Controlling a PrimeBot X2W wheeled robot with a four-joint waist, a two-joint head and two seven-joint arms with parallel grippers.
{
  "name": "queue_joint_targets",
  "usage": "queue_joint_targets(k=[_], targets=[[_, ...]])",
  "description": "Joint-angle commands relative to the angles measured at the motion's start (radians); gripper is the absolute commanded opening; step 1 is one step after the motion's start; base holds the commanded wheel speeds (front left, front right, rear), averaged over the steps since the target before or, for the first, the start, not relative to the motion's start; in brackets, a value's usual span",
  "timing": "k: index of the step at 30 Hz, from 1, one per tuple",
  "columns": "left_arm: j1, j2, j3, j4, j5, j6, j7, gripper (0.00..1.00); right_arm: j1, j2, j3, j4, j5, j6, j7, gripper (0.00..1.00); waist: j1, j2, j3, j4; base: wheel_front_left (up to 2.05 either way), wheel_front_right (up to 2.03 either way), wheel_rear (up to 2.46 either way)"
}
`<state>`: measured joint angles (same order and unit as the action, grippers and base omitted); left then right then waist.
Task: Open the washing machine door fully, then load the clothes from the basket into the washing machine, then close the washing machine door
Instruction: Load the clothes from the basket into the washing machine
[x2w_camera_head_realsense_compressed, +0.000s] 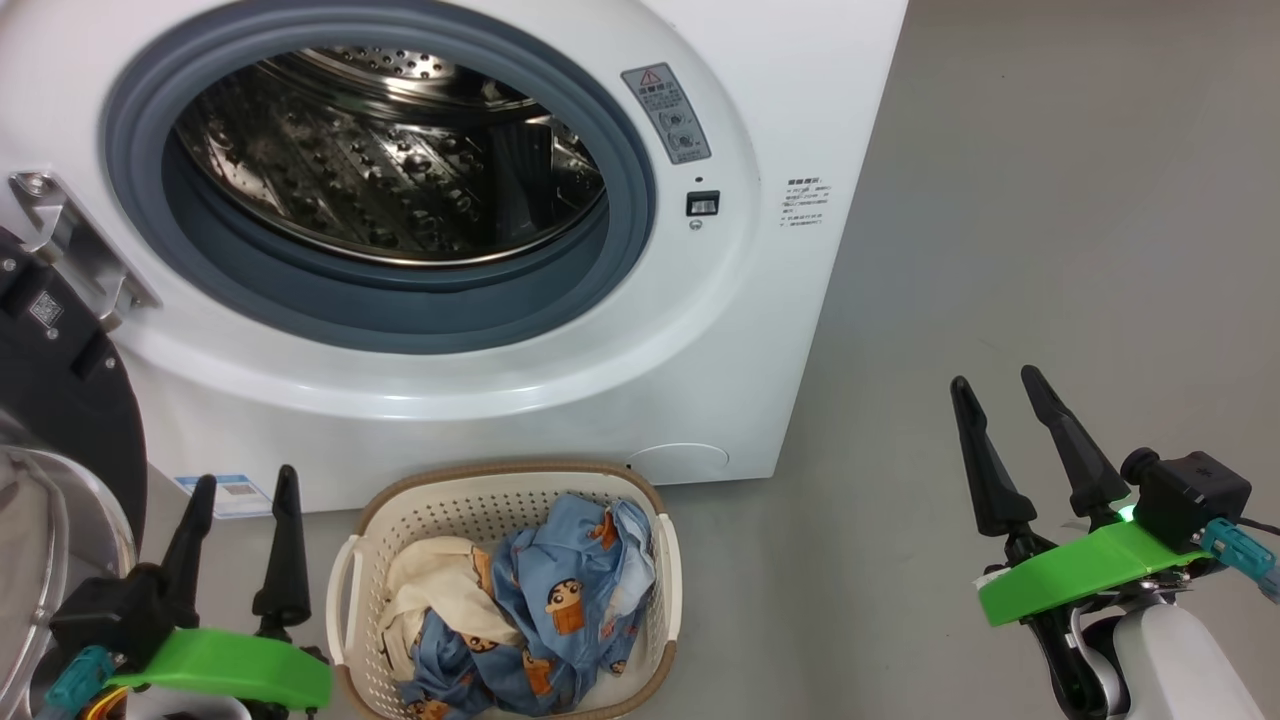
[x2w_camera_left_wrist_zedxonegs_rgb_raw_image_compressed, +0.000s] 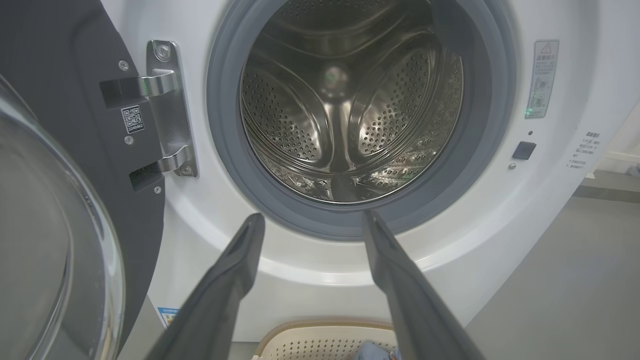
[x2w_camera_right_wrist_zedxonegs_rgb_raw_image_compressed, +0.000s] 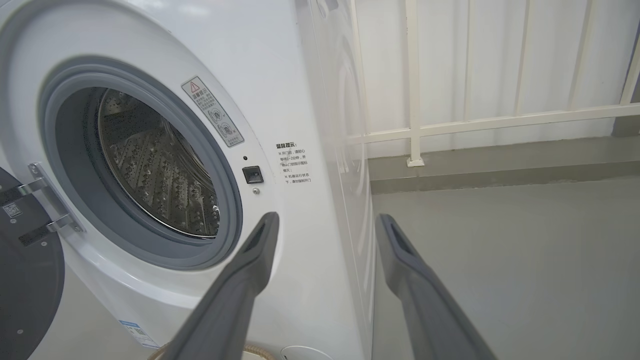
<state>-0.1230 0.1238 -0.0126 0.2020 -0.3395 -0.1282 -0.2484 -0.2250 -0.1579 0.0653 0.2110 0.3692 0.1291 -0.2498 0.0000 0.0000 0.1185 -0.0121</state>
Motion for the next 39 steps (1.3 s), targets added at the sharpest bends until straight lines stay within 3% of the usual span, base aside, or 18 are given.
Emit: queue_joint_targets(k=[1, 39], targets=[[-0.031, 0.016, 0.039, -0.022, 0.004, -0.002, -0.013, 1.00, -0.014, -0.002, 0.021, -0.027, -0.011, 0.002, -0.012, 1.00, 0.0000, 0.0000, 0.001, 0.000, 0.00, 0.00, 0.00], [-0.035, 0.016, 0.035, -0.008, 0.026, -0.002, -0.013, 1.00, -0.017, 0.002, 0.044, -0.016, -0.006, 0.002, -0.012, 1.00, 0.0000, 0.0000, 0.026, -0.013, 0.00, 0.00, 0.00]])
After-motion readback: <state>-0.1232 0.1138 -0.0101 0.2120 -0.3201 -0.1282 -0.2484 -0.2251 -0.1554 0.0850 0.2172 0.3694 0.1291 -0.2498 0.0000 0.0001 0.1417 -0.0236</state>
